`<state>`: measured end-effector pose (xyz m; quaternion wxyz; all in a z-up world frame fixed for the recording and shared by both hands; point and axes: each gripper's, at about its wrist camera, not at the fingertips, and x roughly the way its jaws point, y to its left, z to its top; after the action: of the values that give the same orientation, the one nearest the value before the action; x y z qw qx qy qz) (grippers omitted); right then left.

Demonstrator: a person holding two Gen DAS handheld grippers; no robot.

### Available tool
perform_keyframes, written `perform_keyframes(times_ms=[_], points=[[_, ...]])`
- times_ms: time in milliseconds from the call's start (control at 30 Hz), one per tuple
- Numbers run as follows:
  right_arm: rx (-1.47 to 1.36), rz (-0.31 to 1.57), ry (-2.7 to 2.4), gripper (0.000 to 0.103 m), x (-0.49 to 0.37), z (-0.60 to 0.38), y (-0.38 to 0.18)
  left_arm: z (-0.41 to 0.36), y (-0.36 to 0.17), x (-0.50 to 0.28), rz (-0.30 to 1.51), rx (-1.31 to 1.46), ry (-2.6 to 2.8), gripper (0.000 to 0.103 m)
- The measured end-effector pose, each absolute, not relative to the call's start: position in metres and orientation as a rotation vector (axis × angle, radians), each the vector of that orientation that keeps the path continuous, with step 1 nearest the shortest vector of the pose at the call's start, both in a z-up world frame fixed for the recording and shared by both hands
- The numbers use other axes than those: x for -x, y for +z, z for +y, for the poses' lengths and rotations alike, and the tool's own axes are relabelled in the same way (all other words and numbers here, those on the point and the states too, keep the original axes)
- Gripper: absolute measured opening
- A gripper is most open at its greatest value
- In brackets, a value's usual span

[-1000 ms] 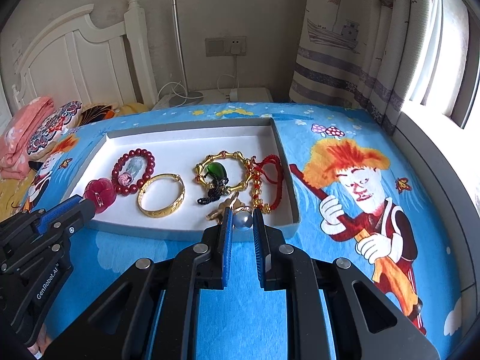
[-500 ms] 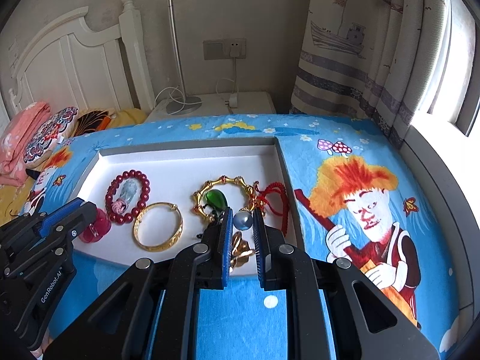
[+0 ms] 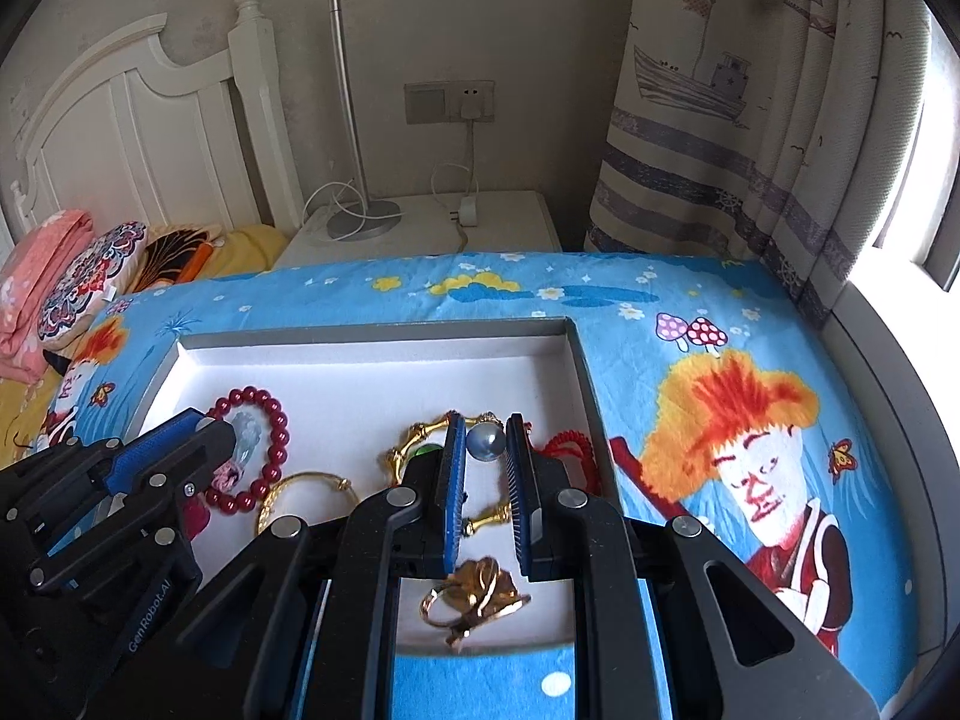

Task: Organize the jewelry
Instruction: 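Carry the pearl earring over the tray with the left tool while the right tool carries its pearl, then open the right tool to drop its pearl while the left tool drops its pearl into the tray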

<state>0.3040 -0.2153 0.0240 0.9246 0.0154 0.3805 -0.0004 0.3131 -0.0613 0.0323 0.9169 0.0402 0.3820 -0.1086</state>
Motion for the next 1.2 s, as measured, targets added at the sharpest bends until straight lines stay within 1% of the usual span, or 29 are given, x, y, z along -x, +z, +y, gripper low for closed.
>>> perform_keyframes(times_ms=[533,733,1200], points=[[-0.011,0.831,-0.051,0.015,-0.341,-0.217,-0.005,-0.074,0.006,-0.365,0.852,-0.020,-0.257,0.014],[-0.013,0.861,-0.044,0.015,-0.344,-0.219,-0.014,-0.079,-0.002,-0.369,0.869,-0.029,-0.260,0.014],[-0.031,0.864,-0.047,0.016,-0.342,-0.225,-0.020,-0.081,-0.014,-0.371,0.896,-0.048,-0.265,0.015]])
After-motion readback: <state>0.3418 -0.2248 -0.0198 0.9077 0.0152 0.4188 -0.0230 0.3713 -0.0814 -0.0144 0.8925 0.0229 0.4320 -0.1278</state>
